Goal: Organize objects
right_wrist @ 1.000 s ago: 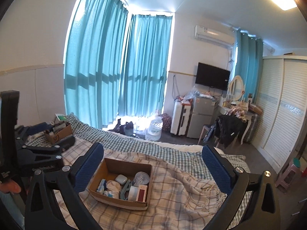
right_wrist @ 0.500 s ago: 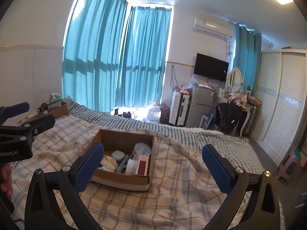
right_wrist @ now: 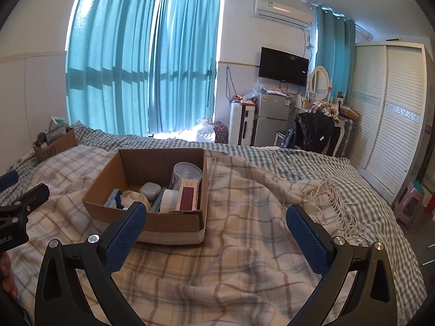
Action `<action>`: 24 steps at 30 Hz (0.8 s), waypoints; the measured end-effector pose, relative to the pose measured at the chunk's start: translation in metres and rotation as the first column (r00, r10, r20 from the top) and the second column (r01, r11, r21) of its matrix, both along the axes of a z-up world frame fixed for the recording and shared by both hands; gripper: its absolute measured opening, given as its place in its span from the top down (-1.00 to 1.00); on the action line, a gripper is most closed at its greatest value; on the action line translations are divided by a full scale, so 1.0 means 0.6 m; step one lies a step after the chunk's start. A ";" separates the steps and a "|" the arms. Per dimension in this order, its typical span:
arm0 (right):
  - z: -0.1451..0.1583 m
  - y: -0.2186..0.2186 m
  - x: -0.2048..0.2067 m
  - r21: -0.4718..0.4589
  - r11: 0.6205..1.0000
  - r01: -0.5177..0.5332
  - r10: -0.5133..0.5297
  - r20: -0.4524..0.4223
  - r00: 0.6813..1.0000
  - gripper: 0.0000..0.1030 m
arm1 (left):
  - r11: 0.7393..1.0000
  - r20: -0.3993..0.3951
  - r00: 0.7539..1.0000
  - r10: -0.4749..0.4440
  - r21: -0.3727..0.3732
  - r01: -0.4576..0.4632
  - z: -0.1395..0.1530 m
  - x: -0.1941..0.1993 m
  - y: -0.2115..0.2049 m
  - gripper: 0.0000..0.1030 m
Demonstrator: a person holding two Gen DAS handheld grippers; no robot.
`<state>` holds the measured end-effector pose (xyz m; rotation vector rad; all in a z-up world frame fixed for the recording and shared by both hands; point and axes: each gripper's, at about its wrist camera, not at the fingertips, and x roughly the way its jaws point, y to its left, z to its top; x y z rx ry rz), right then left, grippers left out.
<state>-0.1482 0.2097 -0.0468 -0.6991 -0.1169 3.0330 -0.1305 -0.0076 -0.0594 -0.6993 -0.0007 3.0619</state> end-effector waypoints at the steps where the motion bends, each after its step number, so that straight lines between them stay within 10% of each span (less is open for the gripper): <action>1: 0.000 -0.001 0.001 0.003 1.000 -0.001 0.001 -0.002 1.000 -0.99 | 1.000 0.002 1.000 0.005 0.000 -0.005 -0.001 0.000 -0.001 -1.00; 24: 0.003 -0.005 0.006 0.002 1.000 -0.012 0.012 0.002 1.000 -0.99 | 1.000 0.015 1.000 0.017 0.020 -0.017 0.001 0.002 -0.010 -1.00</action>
